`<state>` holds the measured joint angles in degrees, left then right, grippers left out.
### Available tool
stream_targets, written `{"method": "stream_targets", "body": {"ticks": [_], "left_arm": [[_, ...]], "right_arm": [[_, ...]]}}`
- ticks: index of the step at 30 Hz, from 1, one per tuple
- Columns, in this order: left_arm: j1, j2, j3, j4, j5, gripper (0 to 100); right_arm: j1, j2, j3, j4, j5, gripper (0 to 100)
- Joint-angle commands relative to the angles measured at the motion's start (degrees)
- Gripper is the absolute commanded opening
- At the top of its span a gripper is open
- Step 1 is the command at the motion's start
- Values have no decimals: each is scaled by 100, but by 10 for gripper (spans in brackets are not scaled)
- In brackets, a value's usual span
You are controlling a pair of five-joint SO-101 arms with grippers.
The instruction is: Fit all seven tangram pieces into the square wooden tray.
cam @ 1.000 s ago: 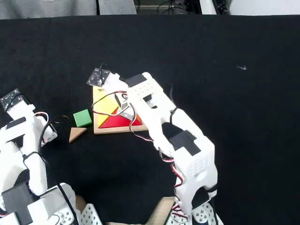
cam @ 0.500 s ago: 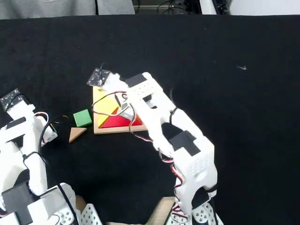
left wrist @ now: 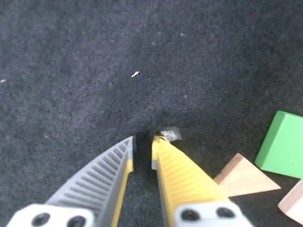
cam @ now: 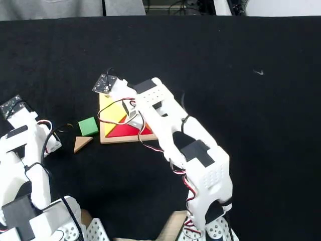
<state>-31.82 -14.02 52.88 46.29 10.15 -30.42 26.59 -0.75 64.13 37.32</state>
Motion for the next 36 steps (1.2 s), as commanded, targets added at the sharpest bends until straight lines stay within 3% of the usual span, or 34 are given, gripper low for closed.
{"method": "stream_targets", "body": {"ticks": [1,27,36], "left_arm": [[84,-202,-48,-62,-44,80],[84,-202,-48,-62,-44,80],[84,-202,-48,-62,-44,80]], "right_arm": [[114,-488,-136,176,0,177],[-193,-13,-242,273,35,177],[308,-330,-418,273,-9,180]]}}
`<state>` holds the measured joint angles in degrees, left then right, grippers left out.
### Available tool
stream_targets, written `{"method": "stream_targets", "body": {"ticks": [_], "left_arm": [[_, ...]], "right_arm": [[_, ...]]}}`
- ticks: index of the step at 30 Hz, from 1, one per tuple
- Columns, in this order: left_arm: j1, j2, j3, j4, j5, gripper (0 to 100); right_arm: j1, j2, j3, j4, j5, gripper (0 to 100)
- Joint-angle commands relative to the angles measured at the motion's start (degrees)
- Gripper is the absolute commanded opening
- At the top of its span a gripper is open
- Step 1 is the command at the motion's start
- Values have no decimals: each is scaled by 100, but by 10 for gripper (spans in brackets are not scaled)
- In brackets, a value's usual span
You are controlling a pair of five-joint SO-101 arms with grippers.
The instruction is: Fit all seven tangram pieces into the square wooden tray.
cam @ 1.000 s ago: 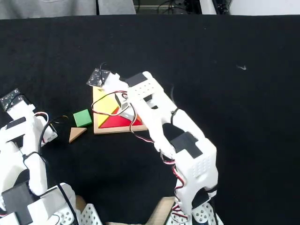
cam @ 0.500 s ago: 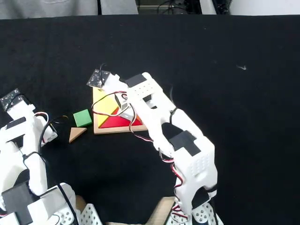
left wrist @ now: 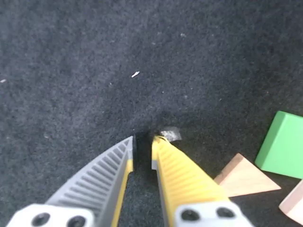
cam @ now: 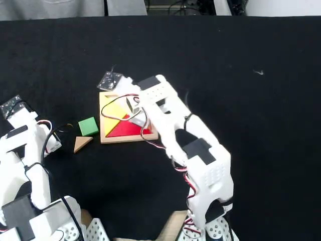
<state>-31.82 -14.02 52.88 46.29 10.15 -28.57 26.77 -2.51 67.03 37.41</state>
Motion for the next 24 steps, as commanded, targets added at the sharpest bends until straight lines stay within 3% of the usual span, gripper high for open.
{"method": "stream_targets", "body": {"ticks": [1,24], "left_arm": [[84,-202,-48,-62,-44,80],[84,-202,-48,-70,-44,80]], "right_arm": [[123,-321,-242,-35,-18,180],[-158,444,-321,-290,44,175]]}}
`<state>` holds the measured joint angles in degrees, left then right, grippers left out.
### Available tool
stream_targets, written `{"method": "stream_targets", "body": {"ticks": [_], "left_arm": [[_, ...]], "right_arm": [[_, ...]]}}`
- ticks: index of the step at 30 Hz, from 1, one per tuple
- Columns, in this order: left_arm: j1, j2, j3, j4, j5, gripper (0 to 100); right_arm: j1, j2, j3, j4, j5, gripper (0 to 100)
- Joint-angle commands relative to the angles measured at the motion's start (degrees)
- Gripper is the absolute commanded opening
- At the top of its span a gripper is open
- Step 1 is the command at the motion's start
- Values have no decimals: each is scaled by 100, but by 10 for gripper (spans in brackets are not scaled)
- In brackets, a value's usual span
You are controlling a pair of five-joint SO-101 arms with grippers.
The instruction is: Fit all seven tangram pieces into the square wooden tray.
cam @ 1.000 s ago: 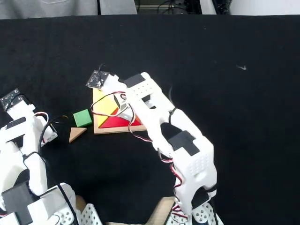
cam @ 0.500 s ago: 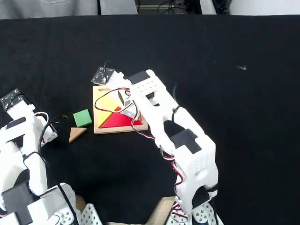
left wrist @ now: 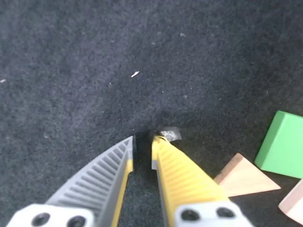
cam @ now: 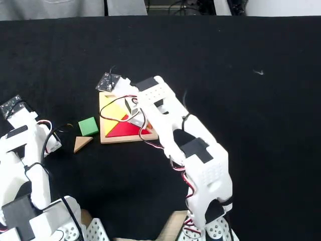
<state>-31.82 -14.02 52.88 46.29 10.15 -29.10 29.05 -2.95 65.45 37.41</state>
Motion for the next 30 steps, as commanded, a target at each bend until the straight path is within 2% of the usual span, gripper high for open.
{"method": "stream_targets", "body": {"ticks": [1,5,8,14,23,26,30], "left_arm": [[84,-202,-48,-70,-44,80],[84,-202,-48,-70,-44,80],[84,-202,-48,-70,-44,80],[84,-202,-48,-70,-44,80],[84,-202,-48,-70,-44,80],[84,-202,-48,-70,-44,80],[84,-202,-48,-70,-44,80]], "right_arm": [[-114,321,-347,-97,79,162],[-123,523,-681,123,114,61],[-114,505,-848,299,105,21],[-97,127,-1095,782,105,15],[-70,-1719,-444,976,-378,15],[193,-2527,57,985,-387,15],[1284,-3451,1209,879,-545,15]]}}
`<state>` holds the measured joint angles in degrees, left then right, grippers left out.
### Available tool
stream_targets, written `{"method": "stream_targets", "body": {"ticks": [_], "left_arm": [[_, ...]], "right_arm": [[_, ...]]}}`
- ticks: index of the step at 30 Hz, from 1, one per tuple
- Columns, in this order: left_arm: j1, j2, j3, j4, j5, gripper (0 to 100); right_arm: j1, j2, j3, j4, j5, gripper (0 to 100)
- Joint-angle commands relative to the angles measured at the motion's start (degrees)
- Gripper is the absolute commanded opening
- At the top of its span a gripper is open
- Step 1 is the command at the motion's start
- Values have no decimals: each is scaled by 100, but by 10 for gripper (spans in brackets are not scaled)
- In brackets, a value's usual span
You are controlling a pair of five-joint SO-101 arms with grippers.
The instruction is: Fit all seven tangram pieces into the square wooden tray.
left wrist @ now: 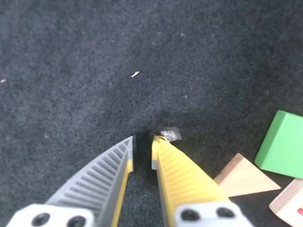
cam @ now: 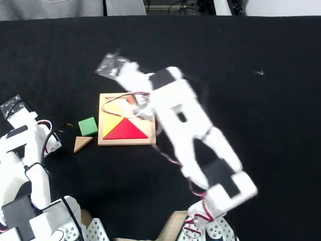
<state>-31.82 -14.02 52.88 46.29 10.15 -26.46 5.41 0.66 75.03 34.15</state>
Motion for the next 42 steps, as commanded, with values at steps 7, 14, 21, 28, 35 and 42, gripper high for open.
{"method": "stream_targets", "body": {"ticks": [7,14,21,28,35,42], "left_arm": [[84,-202,-48,-70,-44,80],[84,-202,-31,-70,-18,77],[84,-202,-31,-70,-9,77],[84,-202,-22,-70,-9,77],[84,-202,-22,-70,-9,77],[84,-202,-22,-70,-9,77]], "right_arm": [[2505,-1851,3213,-1565,-2286,15],[2637,-1569,4171,-2541,-2998,15],[2725,-549,3714,-2347,-3024,99],[2708,-356,2985,-1688,-2971,204],[2743,-936,2923,-1574,-2752,201],[2945,-910,2923,-1688,-2734,201]]}}
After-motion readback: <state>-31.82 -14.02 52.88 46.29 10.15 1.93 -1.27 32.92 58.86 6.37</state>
